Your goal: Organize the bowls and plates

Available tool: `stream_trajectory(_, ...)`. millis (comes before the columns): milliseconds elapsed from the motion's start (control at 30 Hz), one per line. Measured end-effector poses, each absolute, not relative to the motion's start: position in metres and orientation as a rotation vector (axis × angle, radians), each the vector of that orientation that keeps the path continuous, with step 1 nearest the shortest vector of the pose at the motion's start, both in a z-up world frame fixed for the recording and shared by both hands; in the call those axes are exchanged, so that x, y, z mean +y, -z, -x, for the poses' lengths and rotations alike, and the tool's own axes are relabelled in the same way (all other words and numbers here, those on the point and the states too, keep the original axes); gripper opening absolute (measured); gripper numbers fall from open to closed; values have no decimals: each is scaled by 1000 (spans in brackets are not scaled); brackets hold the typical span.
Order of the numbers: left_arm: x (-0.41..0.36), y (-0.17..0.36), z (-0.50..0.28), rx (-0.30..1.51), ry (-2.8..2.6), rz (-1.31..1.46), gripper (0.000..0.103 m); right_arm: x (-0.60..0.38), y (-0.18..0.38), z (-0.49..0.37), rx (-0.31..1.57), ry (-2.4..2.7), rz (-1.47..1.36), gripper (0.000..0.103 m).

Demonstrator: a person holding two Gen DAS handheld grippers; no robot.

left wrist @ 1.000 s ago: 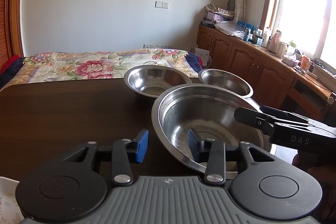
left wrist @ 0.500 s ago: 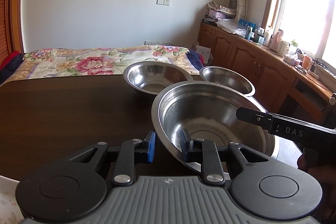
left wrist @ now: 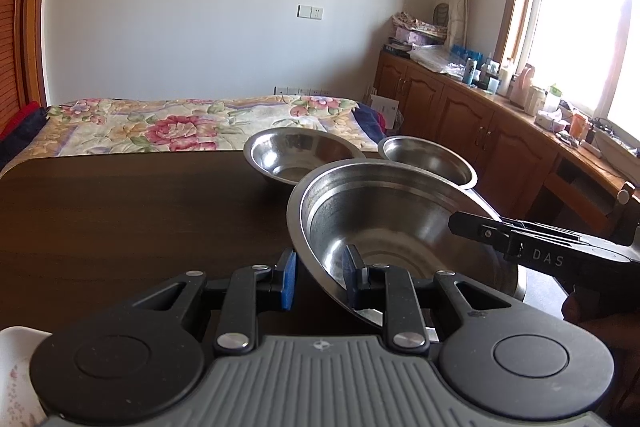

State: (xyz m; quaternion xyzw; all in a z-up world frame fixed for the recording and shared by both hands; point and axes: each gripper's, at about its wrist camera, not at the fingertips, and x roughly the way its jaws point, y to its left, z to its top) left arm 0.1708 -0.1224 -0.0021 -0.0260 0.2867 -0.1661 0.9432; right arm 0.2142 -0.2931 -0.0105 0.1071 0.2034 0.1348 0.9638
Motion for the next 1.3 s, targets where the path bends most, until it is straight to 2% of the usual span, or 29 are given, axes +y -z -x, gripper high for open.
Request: stream_trajectory(1300,-72,2,-115,575,485,57,26,-257,1,-141,430,-231,-154,31)
